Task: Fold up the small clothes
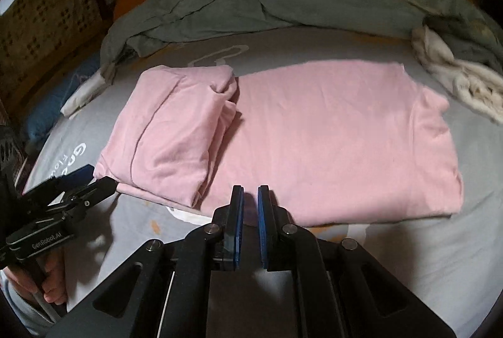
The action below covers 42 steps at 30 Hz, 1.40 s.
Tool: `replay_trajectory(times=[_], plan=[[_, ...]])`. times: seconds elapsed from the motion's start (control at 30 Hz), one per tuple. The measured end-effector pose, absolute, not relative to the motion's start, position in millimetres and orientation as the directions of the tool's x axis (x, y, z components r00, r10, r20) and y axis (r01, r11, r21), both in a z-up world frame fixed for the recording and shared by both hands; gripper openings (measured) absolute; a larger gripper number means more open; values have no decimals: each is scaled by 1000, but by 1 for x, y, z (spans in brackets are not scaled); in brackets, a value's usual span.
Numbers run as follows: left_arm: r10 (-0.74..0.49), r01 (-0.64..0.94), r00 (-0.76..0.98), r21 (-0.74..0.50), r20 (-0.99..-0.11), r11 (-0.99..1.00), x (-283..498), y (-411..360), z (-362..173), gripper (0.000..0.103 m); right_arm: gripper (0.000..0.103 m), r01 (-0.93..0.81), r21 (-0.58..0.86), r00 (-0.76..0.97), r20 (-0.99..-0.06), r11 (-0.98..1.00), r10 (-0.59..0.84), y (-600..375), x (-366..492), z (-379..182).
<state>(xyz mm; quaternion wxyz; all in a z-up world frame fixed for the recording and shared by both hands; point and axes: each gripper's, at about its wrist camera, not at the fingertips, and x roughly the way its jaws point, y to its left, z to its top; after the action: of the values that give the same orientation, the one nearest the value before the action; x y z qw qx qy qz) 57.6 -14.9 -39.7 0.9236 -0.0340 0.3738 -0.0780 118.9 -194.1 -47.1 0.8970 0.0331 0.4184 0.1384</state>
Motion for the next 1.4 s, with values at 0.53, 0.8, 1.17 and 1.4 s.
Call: replay_trajectory(times=[0.53, 0.8, 1.17, 1.4], plan=[[-128, 57, 778, -132, -615, 990, 45, -6, -32, 78, 83, 54, 384, 644, -719, 922, 261, -264, 89, -49], [-92, 33, 837, -118, -540, 992, 34, -4, -24, 81, 82, 92, 471, 696, -660, 877, 281, -289, 112, -55], [-28, -58, 880, -167, -475, 984, 26, 20, -5, 81, 13, 58, 302, 851, -513, 952, 111, -259, 105, -13], [77, -139, 933, -156, -351, 978, 6, 51, 35, 81, 11, -211, 271, 820, -473, 939, 321, -147, 109, 12]])
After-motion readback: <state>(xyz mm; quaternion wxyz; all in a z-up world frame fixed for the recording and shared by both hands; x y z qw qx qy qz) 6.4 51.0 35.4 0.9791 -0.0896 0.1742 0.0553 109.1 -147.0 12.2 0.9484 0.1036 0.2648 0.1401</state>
